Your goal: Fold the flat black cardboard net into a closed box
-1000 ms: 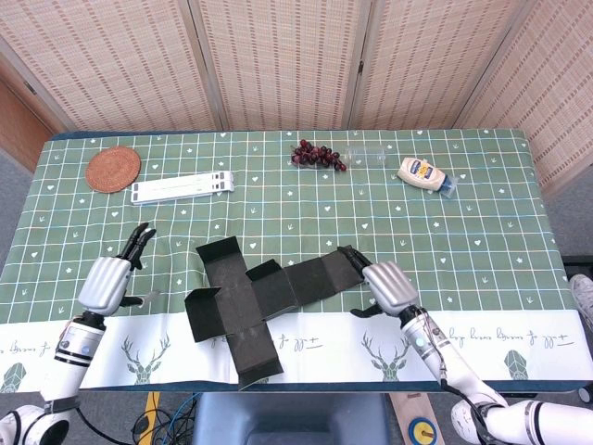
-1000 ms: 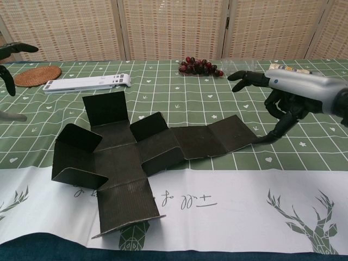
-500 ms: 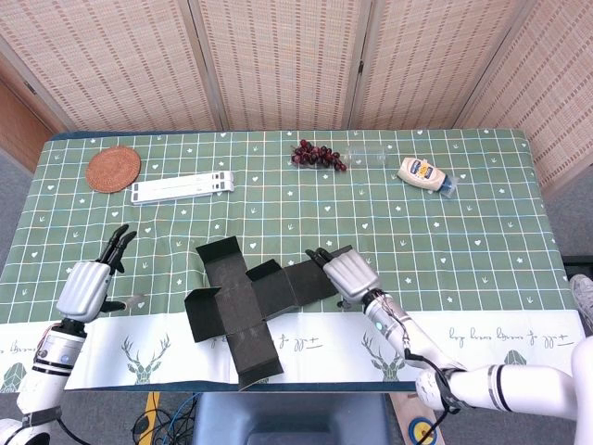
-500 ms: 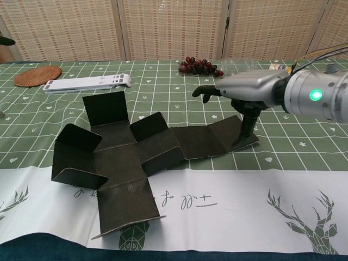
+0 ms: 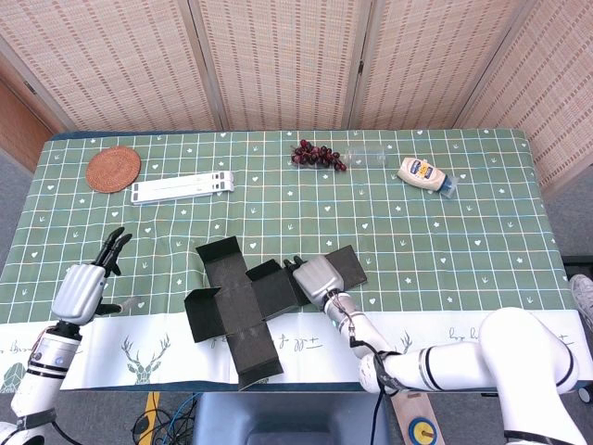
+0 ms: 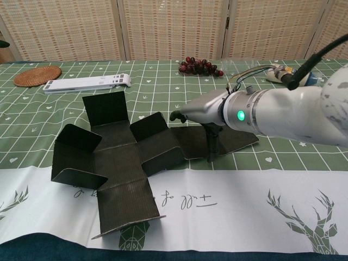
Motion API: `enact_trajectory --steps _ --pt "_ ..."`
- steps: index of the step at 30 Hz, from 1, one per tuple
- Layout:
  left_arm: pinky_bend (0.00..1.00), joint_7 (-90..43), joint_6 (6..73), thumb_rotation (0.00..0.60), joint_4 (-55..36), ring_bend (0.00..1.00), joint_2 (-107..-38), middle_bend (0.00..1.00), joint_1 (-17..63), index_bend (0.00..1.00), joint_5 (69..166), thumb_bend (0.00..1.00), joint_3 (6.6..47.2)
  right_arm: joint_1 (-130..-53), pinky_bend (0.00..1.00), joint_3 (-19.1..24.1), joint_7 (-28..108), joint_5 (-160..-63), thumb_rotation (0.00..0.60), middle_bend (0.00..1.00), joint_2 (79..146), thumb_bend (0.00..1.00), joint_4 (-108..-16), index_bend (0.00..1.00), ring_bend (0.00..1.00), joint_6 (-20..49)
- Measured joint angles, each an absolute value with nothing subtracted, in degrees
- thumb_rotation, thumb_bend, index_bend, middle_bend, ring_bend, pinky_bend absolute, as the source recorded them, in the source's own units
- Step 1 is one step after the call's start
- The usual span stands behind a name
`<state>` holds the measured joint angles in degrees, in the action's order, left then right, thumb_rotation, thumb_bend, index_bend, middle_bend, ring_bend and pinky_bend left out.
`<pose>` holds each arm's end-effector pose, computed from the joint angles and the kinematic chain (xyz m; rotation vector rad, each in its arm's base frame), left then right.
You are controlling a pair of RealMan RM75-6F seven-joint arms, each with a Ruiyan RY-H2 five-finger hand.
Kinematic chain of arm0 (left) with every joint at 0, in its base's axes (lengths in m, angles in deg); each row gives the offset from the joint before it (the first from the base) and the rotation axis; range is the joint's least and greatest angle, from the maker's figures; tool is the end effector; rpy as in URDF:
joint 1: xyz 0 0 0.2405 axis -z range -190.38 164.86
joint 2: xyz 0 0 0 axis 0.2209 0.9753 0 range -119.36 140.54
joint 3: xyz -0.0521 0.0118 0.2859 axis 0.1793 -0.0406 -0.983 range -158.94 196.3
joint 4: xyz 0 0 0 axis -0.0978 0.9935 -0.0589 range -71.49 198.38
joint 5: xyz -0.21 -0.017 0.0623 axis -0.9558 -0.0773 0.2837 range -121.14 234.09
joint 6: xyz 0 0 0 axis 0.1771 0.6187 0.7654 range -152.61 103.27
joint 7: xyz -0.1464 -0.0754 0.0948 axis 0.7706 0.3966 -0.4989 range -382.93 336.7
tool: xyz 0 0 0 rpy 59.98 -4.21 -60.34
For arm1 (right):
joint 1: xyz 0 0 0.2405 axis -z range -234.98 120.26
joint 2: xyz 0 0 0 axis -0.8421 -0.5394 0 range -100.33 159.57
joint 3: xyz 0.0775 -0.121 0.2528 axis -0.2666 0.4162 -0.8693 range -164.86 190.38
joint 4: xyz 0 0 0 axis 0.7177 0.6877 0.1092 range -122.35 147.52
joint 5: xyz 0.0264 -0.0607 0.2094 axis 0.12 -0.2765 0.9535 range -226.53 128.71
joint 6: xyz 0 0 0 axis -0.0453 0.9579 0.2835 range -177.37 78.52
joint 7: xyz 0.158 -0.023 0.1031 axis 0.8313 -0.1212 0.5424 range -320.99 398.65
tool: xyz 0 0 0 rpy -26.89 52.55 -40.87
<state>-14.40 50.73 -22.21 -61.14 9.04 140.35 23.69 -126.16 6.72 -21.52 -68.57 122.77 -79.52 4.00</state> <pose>-0.2876 0.3361 0.1084 -1.5422 -0.9720 -1.1400 -0.0652 -0.4074 -0.1129 2.1801 -0.6863 0.4038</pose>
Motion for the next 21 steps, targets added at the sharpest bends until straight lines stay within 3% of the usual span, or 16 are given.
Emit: enact_trajectory --steps 21 --pt "0.78 -12.0 51.0 0.6 -20.7 0.46 -61.4 0.0 8.1 0.0 141.0 0.1 23.7 -131.0 0.96 8.9 -25.4 -62.0 0.6 0.09 126.0 0.04 -76.3 0.0 0.78 6.4"
